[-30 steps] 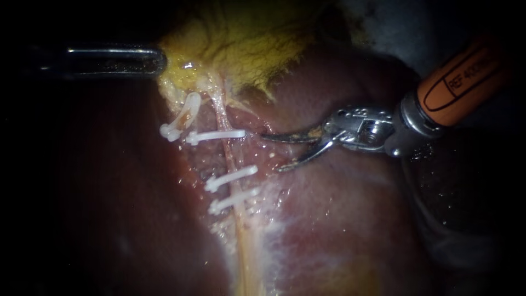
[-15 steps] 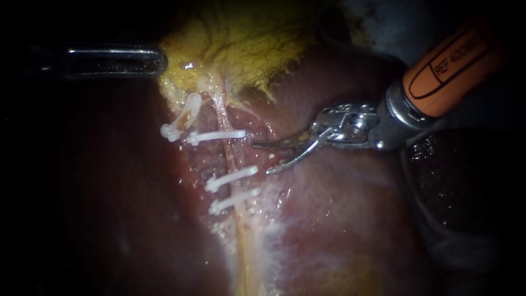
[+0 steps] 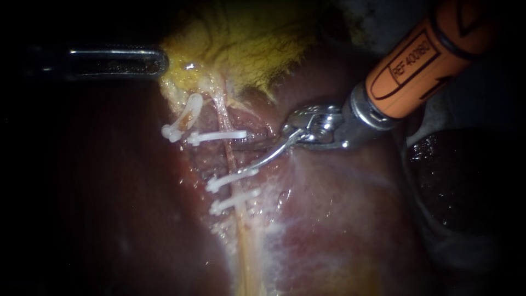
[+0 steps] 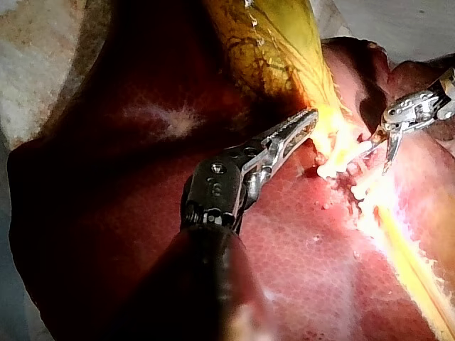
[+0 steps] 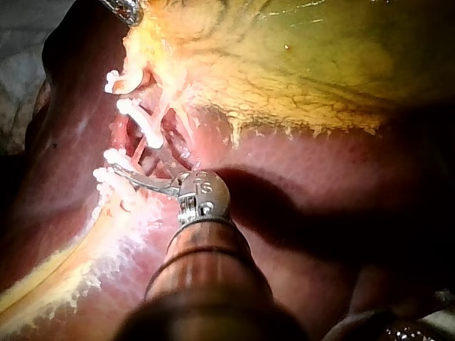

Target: Go to the cutting position right tube

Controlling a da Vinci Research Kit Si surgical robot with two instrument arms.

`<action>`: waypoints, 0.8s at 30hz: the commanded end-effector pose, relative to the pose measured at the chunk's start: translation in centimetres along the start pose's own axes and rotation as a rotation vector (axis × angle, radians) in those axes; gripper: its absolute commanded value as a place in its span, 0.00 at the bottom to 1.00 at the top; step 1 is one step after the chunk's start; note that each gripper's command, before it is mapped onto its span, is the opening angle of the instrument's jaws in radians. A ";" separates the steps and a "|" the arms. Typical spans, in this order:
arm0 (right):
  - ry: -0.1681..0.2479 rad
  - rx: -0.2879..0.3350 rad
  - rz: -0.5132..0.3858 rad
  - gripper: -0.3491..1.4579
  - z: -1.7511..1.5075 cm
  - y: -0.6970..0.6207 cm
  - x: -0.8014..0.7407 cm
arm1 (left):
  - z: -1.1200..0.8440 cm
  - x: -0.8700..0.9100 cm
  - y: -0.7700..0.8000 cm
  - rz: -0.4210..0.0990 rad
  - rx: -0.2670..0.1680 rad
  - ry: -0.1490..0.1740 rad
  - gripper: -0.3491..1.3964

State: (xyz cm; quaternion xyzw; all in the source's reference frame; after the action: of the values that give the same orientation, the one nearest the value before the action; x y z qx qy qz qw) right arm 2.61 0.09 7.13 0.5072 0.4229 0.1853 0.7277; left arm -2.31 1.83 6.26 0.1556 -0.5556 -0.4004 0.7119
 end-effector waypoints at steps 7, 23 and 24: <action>0.075 0.099 -0.027 0.78 0.12 0.06 0.09 | 0.01 0.00 0.00 0.000 -0.001 0.000 0.00; 0.148 0.237 -0.245 0.66 0.33 0.12 0.27 | 0.03 0.01 -0.01 0.001 -0.002 -0.001 0.00; 0.154 0.240 -0.257 0.65 0.35 0.12 0.28 | 0.03 0.01 -0.01 0.000 -0.002 -0.001 0.00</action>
State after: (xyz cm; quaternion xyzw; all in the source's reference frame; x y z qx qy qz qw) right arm 3.09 0.13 7.16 0.5120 0.5655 0.0719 0.6426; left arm -2.34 1.83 6.27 0.1546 -0.5555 -0.4008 0.7119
